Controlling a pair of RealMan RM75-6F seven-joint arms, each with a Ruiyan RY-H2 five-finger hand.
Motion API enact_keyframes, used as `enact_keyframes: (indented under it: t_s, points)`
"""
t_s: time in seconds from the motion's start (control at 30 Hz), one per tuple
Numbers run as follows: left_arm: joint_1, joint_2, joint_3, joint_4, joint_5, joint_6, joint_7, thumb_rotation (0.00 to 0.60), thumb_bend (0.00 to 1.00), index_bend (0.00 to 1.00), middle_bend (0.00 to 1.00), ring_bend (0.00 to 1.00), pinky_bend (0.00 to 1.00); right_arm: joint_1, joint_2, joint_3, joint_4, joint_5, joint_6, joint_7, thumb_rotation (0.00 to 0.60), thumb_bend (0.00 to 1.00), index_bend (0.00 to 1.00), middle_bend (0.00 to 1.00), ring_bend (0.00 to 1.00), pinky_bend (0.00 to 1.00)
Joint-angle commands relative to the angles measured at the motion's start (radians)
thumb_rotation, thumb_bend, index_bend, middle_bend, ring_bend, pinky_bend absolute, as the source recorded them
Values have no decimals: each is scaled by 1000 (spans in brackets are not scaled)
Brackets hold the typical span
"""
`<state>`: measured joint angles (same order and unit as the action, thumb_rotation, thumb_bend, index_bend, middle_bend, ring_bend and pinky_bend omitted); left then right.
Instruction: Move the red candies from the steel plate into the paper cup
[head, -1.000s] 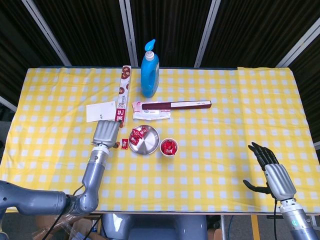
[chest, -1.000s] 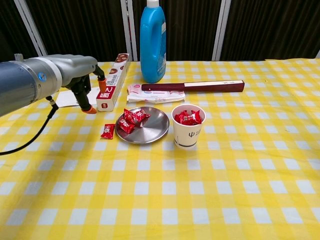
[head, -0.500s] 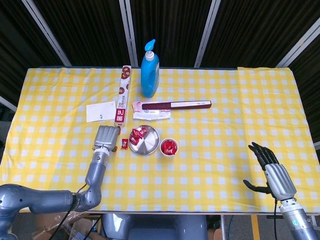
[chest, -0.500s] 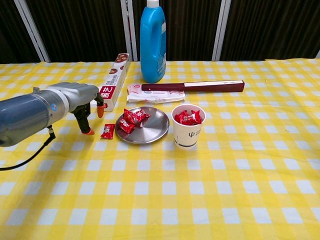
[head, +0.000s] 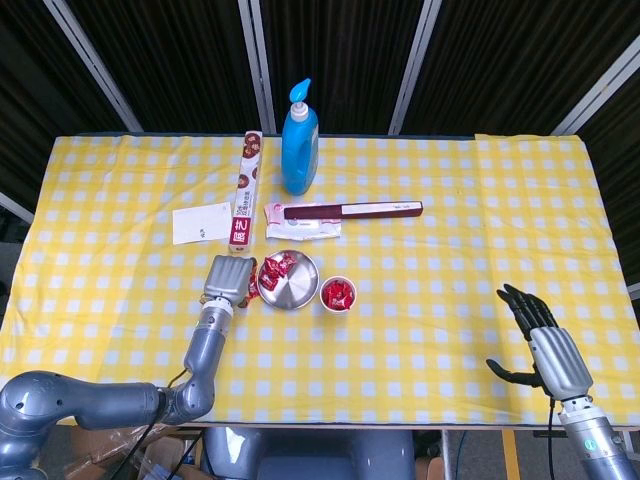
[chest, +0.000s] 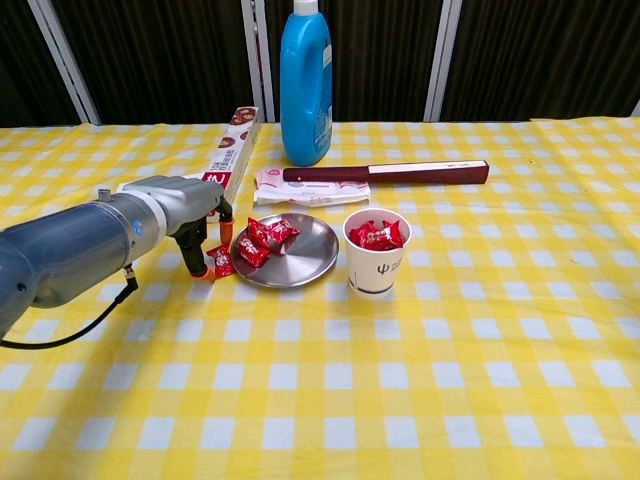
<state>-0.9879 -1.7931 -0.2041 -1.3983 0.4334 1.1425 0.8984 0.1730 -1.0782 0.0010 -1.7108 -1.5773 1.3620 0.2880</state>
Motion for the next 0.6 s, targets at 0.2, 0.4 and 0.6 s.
enact_keyframes:
  t_s: [0.2, 0.4, 0.6]
  points:
    - [8, -11, 3, 8, -3, -7, 7, 600, 426, 475, 872, 934, 973, 1, -1, 0, -1, 2, -3, -4, 600, 277, 0, 0, 0, 0]
    - [20, -8, 5, 3, 7, -4, 5, 600, 438, 486, 872, 934, 973, 1, 0, -1, -2, 2, -4, -2, 600, 277, 0, 0, 0, 0]
    - [34, 34, -5, -64, 31, 16, -2, 600, 438, 491, 872, 934, 973, 0, -1, -1, -3, 2, -3, -4, 600, 277, 0, 0, 0, 0]
